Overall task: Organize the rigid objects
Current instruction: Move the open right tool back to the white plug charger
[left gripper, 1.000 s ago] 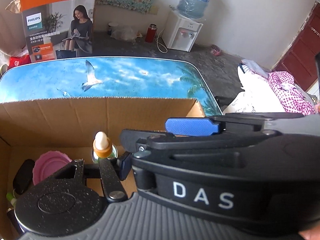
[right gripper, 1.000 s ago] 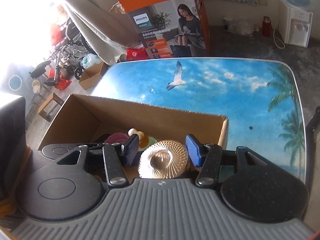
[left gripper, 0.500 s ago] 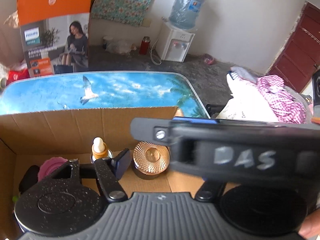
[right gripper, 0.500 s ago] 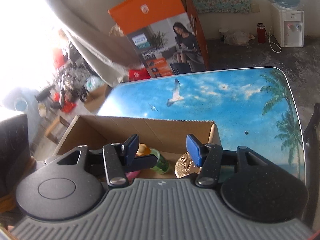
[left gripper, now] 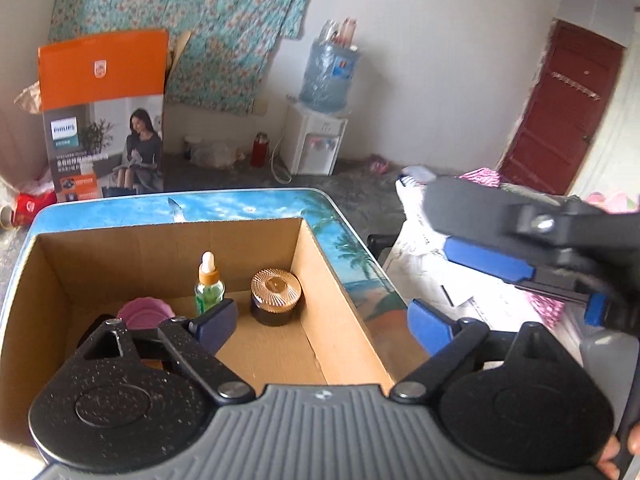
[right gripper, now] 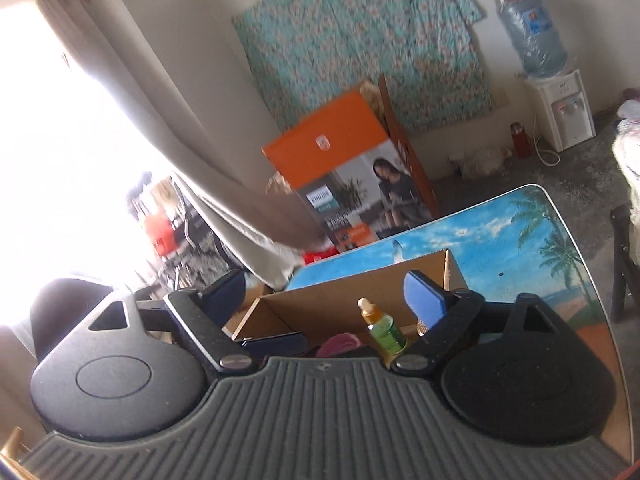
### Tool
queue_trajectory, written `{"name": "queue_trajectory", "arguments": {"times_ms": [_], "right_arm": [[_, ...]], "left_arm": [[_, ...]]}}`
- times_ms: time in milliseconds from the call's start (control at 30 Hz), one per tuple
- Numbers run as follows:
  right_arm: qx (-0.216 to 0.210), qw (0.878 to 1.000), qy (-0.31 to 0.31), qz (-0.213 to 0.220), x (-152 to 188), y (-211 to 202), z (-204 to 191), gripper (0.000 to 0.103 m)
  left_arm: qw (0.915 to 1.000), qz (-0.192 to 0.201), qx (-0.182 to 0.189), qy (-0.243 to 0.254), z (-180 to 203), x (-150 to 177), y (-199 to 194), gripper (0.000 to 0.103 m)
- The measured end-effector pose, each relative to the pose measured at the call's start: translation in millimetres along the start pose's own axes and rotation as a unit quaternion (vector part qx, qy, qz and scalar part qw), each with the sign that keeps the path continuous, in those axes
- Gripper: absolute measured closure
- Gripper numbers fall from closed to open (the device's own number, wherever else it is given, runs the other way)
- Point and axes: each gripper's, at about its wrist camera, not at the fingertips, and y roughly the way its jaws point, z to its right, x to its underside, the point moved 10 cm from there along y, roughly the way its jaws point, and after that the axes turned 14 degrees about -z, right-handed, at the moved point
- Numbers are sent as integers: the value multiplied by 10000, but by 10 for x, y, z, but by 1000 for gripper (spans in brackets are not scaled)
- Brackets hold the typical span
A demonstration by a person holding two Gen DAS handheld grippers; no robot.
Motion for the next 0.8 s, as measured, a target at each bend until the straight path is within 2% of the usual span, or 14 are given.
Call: {"name": "queue_trajectory", "arguments": {"times_ms": [67, 200, 367, 567, 600, 733, 800], "right_arm": [[49, 9999, -34, 135, 127, -184, -45, 1], [405, 9988, -136, 247, 388, -425, -101, 1], [1052, 9938, -300, -184, 794, -437, -154, 1], [2008, 9732, -1038, -423, 1134, -374, -310, 1], [2118, 9692, -1182, -425, 1167, -381, -338, 1], [2545, 9556, -1443, -366, 1193, -460, -378, 1], [2619, 9517, -1570, -331, 1215, -491, -402, 1]], "left_arm": [[9999, 86, -66, 64, 3, 127, -116, 9], [9996, 177, -203, 102, -50, 433, -303, 5], [9998, -93, -59, -163, -225, 799, -373, 5], [9987, -208, 36, -472, -468, 1169, -448, 3], [9985, -195, 73, -509, -503, 1228, -468, 0], [9975, -173, 83, -682, -614, 1396, -553, 0], [9967, -73, 11, -813, -700, 1447, -614, 0]]}}
